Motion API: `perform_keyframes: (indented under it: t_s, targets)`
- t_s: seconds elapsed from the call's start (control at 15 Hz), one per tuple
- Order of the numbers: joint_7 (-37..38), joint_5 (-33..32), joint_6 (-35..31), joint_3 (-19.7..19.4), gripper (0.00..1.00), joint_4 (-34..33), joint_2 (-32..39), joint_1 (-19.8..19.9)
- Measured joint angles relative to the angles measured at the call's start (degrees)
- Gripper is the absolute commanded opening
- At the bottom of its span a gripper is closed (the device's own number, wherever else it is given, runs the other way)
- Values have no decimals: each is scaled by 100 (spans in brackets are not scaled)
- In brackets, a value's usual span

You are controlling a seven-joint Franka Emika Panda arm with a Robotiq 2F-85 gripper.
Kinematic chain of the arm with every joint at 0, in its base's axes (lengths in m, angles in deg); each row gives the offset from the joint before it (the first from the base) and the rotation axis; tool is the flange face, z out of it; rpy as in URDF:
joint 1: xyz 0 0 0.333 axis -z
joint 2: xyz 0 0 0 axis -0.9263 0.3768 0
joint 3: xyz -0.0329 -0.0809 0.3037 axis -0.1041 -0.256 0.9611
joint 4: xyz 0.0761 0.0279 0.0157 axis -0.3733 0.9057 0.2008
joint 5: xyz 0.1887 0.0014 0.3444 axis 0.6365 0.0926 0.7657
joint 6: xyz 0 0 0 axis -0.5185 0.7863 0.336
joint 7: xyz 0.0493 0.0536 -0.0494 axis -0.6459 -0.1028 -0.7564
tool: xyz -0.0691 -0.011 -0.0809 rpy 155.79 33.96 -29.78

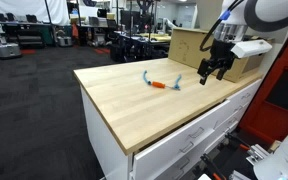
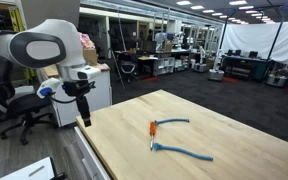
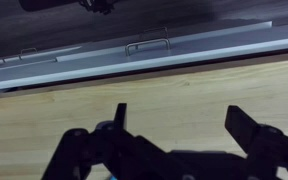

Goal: Move the screwdriver to the left slightly

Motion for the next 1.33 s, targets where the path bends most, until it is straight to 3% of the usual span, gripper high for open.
perform_keyframes:
  t_s: [0.6,0.93,1.33]
  targets:
    - [-154,-180,-122,-20,100,-47,124,0]
    - [-686,-646,-825,-182,100,-434,1079,10]
    - [-2328,-801,-924,-687,100,-1485,2390,-16]
